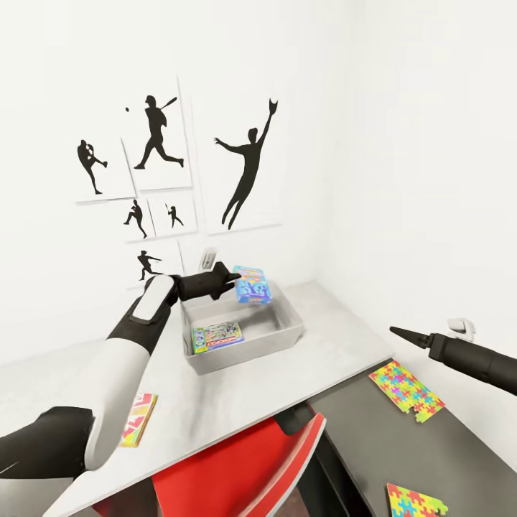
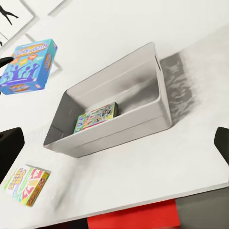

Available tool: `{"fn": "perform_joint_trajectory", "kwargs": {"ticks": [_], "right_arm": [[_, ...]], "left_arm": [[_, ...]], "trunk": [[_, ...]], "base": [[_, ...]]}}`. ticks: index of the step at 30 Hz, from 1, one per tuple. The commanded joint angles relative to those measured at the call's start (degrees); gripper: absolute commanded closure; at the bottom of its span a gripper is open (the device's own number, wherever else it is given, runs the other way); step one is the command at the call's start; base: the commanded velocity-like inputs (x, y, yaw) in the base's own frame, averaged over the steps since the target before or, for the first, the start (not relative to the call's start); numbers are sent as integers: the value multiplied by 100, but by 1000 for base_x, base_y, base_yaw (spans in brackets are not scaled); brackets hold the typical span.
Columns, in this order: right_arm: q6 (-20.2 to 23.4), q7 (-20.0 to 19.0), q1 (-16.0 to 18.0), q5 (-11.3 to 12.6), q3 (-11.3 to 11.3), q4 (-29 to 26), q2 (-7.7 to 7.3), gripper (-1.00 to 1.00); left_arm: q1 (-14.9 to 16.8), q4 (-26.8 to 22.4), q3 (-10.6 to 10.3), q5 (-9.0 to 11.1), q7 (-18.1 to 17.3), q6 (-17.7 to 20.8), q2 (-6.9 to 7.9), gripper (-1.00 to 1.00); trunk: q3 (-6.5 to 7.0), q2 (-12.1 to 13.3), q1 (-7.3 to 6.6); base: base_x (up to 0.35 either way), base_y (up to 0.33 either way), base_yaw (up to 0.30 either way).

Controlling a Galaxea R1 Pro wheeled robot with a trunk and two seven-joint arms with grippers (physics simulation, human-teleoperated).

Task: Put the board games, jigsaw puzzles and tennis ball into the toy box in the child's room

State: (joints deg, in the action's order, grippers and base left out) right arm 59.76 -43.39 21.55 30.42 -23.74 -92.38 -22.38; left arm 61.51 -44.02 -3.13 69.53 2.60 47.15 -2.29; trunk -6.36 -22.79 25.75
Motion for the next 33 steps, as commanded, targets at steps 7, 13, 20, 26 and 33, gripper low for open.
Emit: {"fn": "perform_joint_trajectory", "kwargs": {"ticks": [7, 13, 20, 26, 33], "right_arm": [[24, -207, 1, -31, -7, 0, -24, -100], [24, -235, -1, -35, -7, 1, -21, -100], [24, -245, -1, -36, -1, 1, -12, -100], [24, -245, -3, -36, 24, 1, 18, -100], [24, -252, -16, -36, 71, -4, 39, -100]], "left_arm": [[33, 112, -7, 27, -9, -321, 32, 100], [75, 343, 6, -35, -5, -432, 42, 100], [157, 685, 23, -32, -71, -694, 17, 100], [200, 948, -22, -75, -666, -1384, -165, 100], [248, 1229, -41, -99, -1032, -1680, -278, 100]], "trunk": [[-31, -13, 4], [-75, -13, 4], [-136, -13, 4], [-191, -13, 4], [-256, -13, 4]], "base": [[0, 0, -2], [0, 0, 0], [0, 0, 0], [0, 0, 0], [0, 0, 0]]}}
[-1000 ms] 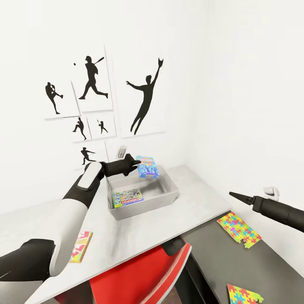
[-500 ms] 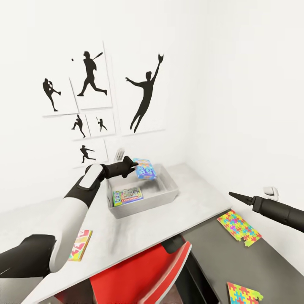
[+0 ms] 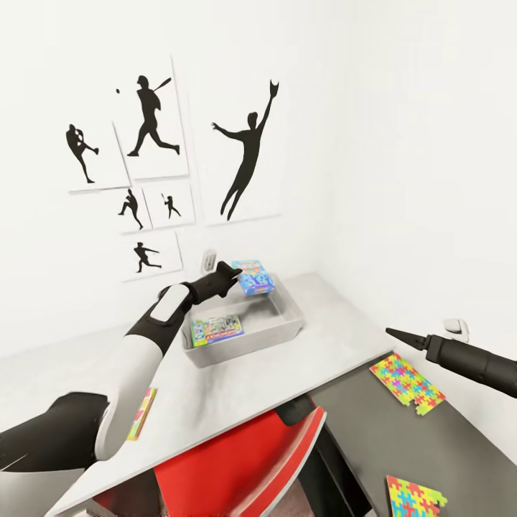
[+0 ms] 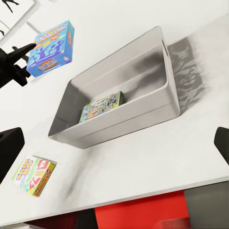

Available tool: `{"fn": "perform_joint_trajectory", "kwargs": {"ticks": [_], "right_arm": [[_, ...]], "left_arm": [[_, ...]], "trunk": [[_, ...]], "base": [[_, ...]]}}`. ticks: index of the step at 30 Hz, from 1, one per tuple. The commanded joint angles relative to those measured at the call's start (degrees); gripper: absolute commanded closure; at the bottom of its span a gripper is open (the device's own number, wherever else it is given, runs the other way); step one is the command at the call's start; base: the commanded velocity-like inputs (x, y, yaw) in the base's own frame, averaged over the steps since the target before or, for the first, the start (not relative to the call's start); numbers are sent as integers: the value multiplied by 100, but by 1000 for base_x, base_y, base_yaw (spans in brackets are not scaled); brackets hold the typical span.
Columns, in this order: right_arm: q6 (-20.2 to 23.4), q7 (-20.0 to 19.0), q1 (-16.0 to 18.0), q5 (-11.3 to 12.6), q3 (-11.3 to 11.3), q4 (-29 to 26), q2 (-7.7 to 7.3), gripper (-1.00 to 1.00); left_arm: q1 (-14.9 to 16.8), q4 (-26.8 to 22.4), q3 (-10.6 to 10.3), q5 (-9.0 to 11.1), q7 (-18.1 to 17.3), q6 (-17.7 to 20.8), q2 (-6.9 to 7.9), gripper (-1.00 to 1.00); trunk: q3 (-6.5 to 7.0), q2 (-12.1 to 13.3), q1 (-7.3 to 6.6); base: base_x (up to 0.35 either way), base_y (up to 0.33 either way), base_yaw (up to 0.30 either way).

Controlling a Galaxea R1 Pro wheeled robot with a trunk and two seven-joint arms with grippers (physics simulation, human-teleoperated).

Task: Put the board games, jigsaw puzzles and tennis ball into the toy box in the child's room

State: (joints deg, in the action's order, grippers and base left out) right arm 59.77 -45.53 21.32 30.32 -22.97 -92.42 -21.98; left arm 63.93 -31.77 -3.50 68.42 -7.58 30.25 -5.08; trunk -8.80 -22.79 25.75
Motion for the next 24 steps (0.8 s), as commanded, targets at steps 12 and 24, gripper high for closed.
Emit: {"fn": "perform_joint_trajectory", "kwargs": {"ticks": [12, 24], "right_arm": [[23, -43, 3, -26, -21, -4, -14, -100], [23, -44, 4, -26, -31, -4, -48, -100]], "left_arm": [[60, 82, -18, 15, -120, -158, -49, 100], [65, 81, -27, 28, -178, -97, -8, 100]], "trunk": [[-124, -13, 3], [-236, -13, 3]], "base": [[0, 0, 0], [0, 0, 0]]}}
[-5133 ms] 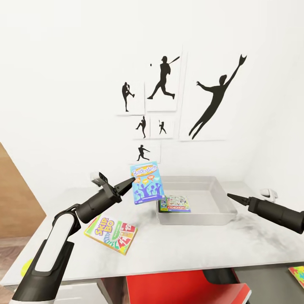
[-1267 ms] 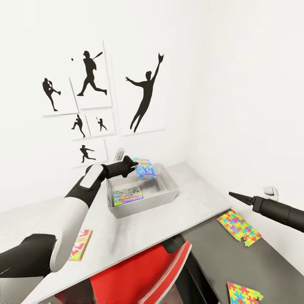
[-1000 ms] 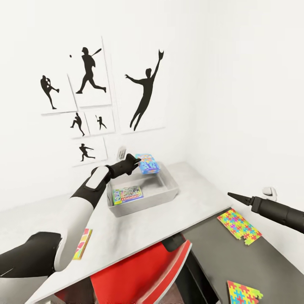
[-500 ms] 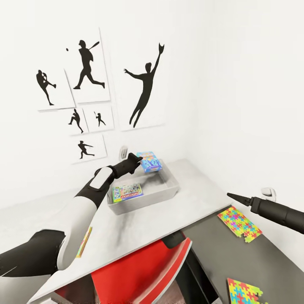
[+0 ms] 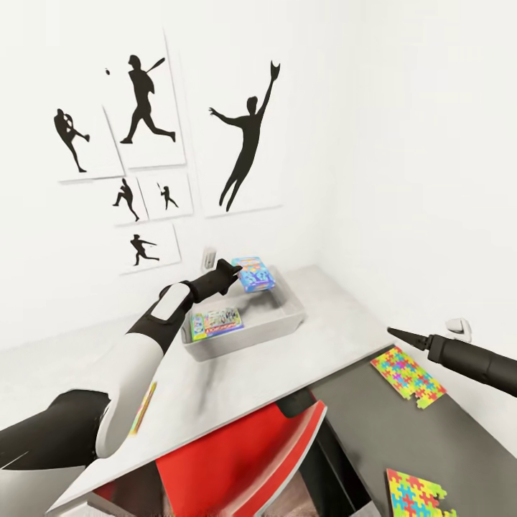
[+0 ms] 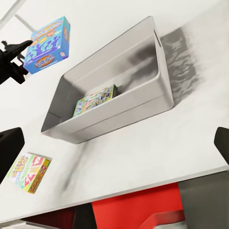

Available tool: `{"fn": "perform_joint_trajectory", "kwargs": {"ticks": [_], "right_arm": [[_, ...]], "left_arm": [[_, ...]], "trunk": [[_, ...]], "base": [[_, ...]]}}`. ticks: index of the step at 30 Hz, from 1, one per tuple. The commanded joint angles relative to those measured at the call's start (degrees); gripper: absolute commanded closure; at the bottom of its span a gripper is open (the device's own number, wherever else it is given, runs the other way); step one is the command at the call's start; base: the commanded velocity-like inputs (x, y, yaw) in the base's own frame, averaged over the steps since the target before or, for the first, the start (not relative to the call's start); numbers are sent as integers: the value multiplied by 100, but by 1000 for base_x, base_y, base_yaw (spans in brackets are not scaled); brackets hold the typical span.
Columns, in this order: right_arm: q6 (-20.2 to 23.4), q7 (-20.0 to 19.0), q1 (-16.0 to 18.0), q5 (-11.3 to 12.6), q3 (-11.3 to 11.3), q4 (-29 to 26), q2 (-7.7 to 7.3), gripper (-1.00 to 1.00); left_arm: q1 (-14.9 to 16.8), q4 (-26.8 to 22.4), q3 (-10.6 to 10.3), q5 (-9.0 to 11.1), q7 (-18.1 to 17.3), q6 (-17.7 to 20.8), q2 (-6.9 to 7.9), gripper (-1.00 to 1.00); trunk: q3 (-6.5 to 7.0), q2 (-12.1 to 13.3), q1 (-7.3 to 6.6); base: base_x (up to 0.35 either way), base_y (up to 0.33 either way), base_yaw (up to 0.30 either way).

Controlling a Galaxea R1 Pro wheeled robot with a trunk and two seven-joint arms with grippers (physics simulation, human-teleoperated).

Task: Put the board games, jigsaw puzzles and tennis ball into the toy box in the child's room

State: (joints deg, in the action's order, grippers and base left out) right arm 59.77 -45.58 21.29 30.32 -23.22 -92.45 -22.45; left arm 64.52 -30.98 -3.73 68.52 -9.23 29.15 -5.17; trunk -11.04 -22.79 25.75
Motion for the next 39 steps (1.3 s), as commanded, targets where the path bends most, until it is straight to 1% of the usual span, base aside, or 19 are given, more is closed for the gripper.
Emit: {"fn": "perform_joint_trajectory", "kwargs": {"ticks": [1, 7, 11, 16, 39], "right_arm": [[23, -38, 7, -26, -6, -1, -1, -100], [23, -40, 7, -26, -31, -1, -14, -100], [23, -45, 7, -26, -49, -1, -15, -100], [23, -44, 7, -26, -49, -1, -24, -100], [23, -47, 8, -26, -42, -1, -31, -100]], "left_arm": [[3, -5, -5, 19, -15, 12, 1, 100], [-17, -55, -5, -19, 22, 8, -25, 100], [-22, -68, -5, -130, 51, 10, -39, 100], [-21, -73, -5, -194, 60, 11, -43, 100], [-30, -74, 3, -225, 12, 20, -37, 100]], "trunk": [[-21, -13, 3], [-63, -13, 3], [-72, -13, 3], [-77, -13, 3], [-79, -13, 3]], "base": [[0, 0, 0], [0, 0, 0], [0, 0, 0], [0, 0, 0], [17, 0, 0]]}}
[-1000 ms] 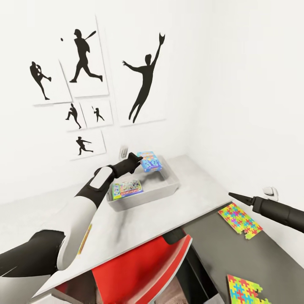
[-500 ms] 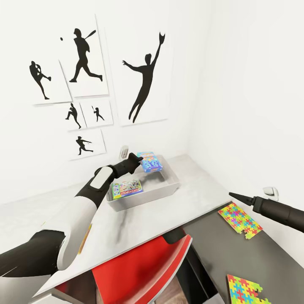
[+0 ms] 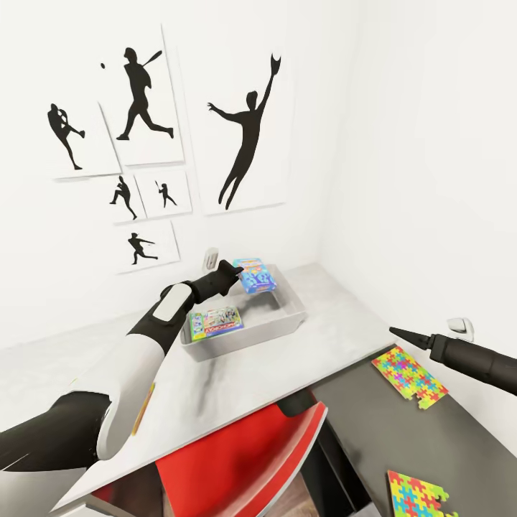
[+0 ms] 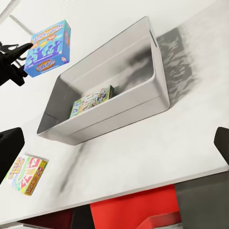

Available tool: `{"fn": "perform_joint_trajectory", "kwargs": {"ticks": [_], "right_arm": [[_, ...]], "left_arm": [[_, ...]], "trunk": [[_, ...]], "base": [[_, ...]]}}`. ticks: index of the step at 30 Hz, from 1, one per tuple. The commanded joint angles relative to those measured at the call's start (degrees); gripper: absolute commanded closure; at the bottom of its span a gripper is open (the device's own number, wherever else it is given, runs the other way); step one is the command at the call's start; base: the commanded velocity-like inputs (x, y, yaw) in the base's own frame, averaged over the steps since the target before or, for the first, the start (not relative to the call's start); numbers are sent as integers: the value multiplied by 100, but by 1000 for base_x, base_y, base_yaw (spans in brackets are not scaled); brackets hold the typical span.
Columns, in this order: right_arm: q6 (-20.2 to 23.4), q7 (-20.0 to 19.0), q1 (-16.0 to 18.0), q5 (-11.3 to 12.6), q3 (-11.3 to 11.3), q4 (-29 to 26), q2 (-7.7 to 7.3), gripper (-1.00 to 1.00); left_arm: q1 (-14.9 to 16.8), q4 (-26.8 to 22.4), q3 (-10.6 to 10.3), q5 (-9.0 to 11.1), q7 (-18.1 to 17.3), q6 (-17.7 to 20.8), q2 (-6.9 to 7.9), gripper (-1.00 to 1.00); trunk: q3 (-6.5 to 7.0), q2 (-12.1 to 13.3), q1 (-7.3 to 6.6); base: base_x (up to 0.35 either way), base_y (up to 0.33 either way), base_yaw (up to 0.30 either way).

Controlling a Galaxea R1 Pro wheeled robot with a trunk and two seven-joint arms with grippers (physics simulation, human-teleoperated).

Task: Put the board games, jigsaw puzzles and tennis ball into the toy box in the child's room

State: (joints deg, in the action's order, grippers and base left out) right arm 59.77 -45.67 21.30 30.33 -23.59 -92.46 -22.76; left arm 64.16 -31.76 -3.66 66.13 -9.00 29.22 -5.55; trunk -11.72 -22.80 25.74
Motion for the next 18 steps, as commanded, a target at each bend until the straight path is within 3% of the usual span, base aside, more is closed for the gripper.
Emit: {"fn": "perform_joint_trajectory", "kwargs": {"ticks": [1, 18], "right_arm": [[23, -38, 6, -27, -6, 0, 0, -100], [23, -32, 5, -27, -6, 0, 8, -100]], "left_arm": [[6, 3, -4, 14, -15, 13, 1, 100], [-22, -3, -3, 14, -59, 8, 1, 100]], "trunk": [[-11, -12, 4], [-11, -12, 4]], "base": [[80, 0, 0], [104, 0, 0]]}}
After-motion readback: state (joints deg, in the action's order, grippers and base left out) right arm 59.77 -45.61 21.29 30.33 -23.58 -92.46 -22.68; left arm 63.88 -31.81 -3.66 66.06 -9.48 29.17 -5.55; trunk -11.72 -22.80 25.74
